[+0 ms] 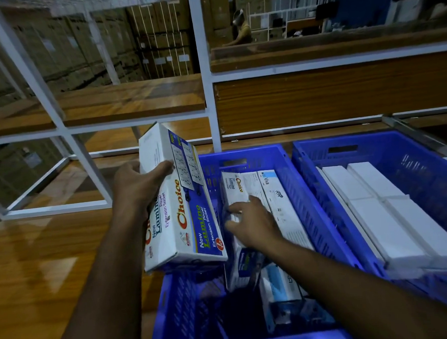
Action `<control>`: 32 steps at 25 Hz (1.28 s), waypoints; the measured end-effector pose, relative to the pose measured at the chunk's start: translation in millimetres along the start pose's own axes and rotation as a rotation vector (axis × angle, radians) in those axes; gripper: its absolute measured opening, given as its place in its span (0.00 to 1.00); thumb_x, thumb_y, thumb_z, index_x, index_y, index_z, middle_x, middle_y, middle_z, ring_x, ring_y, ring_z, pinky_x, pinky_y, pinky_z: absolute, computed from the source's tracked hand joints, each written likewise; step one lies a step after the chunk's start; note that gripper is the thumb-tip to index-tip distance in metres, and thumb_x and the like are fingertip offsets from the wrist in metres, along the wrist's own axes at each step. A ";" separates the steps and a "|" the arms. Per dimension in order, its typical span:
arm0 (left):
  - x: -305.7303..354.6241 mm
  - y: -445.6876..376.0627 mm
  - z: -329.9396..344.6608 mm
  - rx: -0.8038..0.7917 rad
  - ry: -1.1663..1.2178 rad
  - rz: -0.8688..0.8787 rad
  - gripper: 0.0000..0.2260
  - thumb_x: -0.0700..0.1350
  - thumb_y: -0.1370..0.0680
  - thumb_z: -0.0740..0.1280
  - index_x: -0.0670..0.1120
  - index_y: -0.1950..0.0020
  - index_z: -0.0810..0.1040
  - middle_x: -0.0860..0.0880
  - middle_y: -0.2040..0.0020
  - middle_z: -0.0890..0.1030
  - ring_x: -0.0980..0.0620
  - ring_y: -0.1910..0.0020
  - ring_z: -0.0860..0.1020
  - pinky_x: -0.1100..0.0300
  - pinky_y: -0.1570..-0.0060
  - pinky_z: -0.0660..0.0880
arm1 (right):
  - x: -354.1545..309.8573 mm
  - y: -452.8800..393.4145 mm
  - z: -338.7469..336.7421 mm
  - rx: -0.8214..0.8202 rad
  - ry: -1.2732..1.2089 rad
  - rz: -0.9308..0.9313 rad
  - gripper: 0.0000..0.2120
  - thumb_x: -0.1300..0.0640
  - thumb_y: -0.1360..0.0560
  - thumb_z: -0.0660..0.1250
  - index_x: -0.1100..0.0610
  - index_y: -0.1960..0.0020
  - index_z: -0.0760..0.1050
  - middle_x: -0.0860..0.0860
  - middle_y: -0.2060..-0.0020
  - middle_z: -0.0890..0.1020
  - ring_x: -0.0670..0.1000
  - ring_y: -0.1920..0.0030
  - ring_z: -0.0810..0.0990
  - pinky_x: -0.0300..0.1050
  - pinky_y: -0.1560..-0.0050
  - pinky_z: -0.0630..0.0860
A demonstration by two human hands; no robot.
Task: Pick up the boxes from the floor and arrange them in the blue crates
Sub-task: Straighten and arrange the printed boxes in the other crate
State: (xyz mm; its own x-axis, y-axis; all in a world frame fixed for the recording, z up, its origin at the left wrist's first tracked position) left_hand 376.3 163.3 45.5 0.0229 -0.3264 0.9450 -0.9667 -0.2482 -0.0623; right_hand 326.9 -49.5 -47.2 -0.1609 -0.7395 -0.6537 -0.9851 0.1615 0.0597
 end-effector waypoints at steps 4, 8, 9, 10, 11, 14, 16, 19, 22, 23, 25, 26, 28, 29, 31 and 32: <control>-2.2 -1.2 6.1 0.000 -0.023 0.004 0.21 0.54 0.28 0.77 0.47 0.42 0.75 0.43 0.56 0.86 0.47 0.67 0.86 0.46 0.61 0.85 | -1.9 1.1 23.7 0.035 0.267 -0.088 0.18 0.51 0.24 0.68 0.49 0.35 0.77 0.57 0.29 0.66 0.58 0.32 0.70 0.50 0.44 0.76; -7.9 1.5 14.2 -0.017 -0.082 0.026 0.24 0.56 0.29 0.77 0.48 0.39 0.74 0.44 0.56 0.86 0.49 0.68 0.86 0.47 0.63 0.85 | 2.6 -0.3 32.0 0.041 0.390 -0.156 0.19 0.50 0.23 0.64 0.47 0.32 0.75 0.55 0.36 0.72 0.57 0.35 0.68 0.50 0.44 0.73; -10.3 2.5 18.0 -0.010 -0.123 0.045 0.24 0.57 0.29 0.78 0.49 0.40 0.74 0.45 0.56 0.85 0.50 0.68 0.86 0.47 0.64 0.85 | 5.2 -0.1 31.0 0.030 0.395 -0.167 0.20 0.49 0.22 0.63 0.46 0.30 0.73 0.55 0.35 0.71 0.57 0.34 0.67 0.51 0.42 0.72; -12.5 3.5 22.1 0.005 -0.176 0.066 0.24 0.58 0.30 0.78 0.50 0.41 0.74 0.46 0.56 0.85 0.50 0.67 0.86 0.48 0.64 0.85 | 7.3 0.0 29.8 0.017 0.383 -0.172 0.20 0.49 0.21 0.60 0.45 0.29 0.72 0.54 0.34 0.70 0.57 0.32 0.66 0.51 0.40 0.71; -14.5 4.8 27.5 0.022 -0.228 0.085 0.25 0.59 0.31 0.78 0.51 0.41 0.74 0.47 0.55 0.85 0.50 0.66 0.86 0.48 0.63 0.85 | 9.4 -0.4 28.5 0.002 0.356 -0.170 0.19 0.49 0.19 0.58 0.44 0.29 0.72 0.54 0.32 0.69 0.57 0.31 0.65 0.52 0.39 0.70; -21.5 8.3 48.4 0.066 -0.352 0.119 0.27 0.60 0.32 0.78 0.50 0.40 0.75 0.47 0.50 0.84 0.49 0.60 0.84 0.49 0.61 0.84 | 13.2 0.5 24.7 -0.023 0.305 -0.154 0.18 0.49 0.17 0.56 0.43 0.29 0.72 0.52 0.29 0.68 0.56 0.29 0.63 0.53 0.34 0.69; -25.4 9.6 61.1 0.067 -0.434 0.130 0.25 0.60 0.31 0.78 0.50 0.41 0.76 0.47 0.48 0.84 0.49 0.58 0.83 0.54 0.63 0.81 | 12.6 2.4 23.9 -0.030 0.315 -0.164 0.19 0.50 0.18 0.57 0.43 0.28 0.71 0.52 0.28 0.66 0.56 0.28 0.61 0.53 0.33 0.69; -23.4 14.1 73.4 0.092 -0.484 0.183 0.25 0.59 0.30 0.78 0.49 0.41 0.75 0.47 0.44 0.84 0.47 0.51 0.83 0.58 0.60 0.74 | 10.6 3.7 23.3 -0.042 0.319 -0.175 0.20 0.51 0.19 0.58 0.44 0.27 0.70 0.53 0.27 0.65 0.56 0.27 0.60 0.53 0.33 0.68; -27.1 12.0 87.2 0.094 -0.455 0.258 0.27 0.59 0.29 0.77 0.48 0.37 0.74 0.48 0.42 0.80 0.47 0.44 0.80 0.56 0.54 0.75 | 9.4 4.0 21.2 -0.058 0.300 -0.176 0.20 0.52 0.20 0.58 0.45 0.29 0.71 0.54 0.27 0.65 0.58 0.27 0.60 0.52 0.35 0.67; -33.9 10.6 92.8 0.064 -0.486 0.273 0.26 0.59 0.29 0.76 0.48 0.38 0.76 0.48 0.42 0.81 0.47 0.43 0.81 0.55 0.51 0.77 | 9.9 4.1 21.1 -0.056 0.284 -0.182 0.20 0.52 0.20 0.58 0.45 0.29 0.71 0.54 0.27 0.65 0.58 0.27 0.60 0.52 0.35 0.67; -48.9 6.8 102.9 -0.034 -0.657 0.272 0.22 0.59 0.26 0.73 0.46 0.40 0.78 0.46 0.43 0.82 0.46 0.43 0.81 0.53 0.48 0.79 | 13.1 3.4 21.8 -0.054 0.224 -0.186 0.23 0.52 0.20 0.59 0.46 0.25 0.67 0.54 0.26 0.64 0.58 0.27 0.60 0.50 0.33 0.67; -54.6 6.0 107.2 -0.091 -0.768 0.270 0.21 0.58 0.25 0.72 0.44 0.41 0.79 0.45 0.43 0.83 0.44 0.43 0.80 0.53 0.47 0.78 | 14.9 1.6 22.0 -0.057 0.188 -0.177 0.26 0.51 0.20 0.60 0.48 0.23 0.63 0.54 0.25 0.63 0.57 0.26 0.60 0.49 0.31 0.65; -62.2 5.0 114.9 -0.196 -0.891 0.260 0.18 0.56 0.22 0.69 0.43 0.42 0.78 0.43 0.42 0.82 0.42 0.42 0.79 0.54 0.47 0.74 | 18.2 -2.6 22.3 -0.074 0.113 -0.134 0.31 0.49 0.20 0.60 0.50 0.20 0.55 0.55 0.21 0.57 0.56 0.23 0.56 0.48 0.27 0.61; -63.1 5.1 118.1 -0.235 -0.918 0.254 0.17 0.55 0.21 0.68 0.42 0.42 0.78 0.42 0.41 0.82 0.42 0.41 0.79 0.54 0.47 0.74 | 19.3 -3.0 23.2 -0.097 0.071 -0.101 0.34 0.47 0.20 0.61 0.51 0.19 0.51 0.55 0.20 0.52 0.56 0.21 0.53 0.50 0.25 0.58; -65.4 1.6 124.4 -0.300 -0.956 0.246 0.18 0.54 0.20 0.67 0.42 0.38 0.78 0.41 0.39 0.80 0.42 0.39 0.78 0.54 0.46 0.73 | 19.3 -1.3 27.3 -0.164 0.020 -0.066 0.42 0.42 0.23 0.64 0.52 0.19 0.44 0.56 0.20 0.45 0.56 0.20 0.48 0.51 0.23 0.55; -68.8 -1.4 127.5 -0.337 -0.955 0.227 0.19 0.55 0.20 0.66 0.42 0.36 0.77 0.41 0.36 0.78 0.42 0.37 0.76 0.54 0.43 0.73 | 18.1 0.4 30.3 -0.199 0.045 -0.076 0.46 0.39 0.24 0.66 0.53 0.19 0.42 0.56 0.20 0.43 0.56 0.20 0.47 0.51 0.23 0.54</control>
State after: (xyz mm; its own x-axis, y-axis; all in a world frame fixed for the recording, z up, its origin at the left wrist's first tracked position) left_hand 408.6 69.9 -60.3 -0.1186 -0.9569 0.2650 -0.9913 0.1297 0.0246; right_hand 325.4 -43.0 -81.9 -0.0836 -0.7741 -0.6276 -0.9865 -0.0247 0.1618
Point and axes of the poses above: each hand's wrist, its own y-axis away from the middle knuckle, its own z-axis out of the palm, x = y × z, the point moved 3 cm from there along -y, towards the middle knuckle
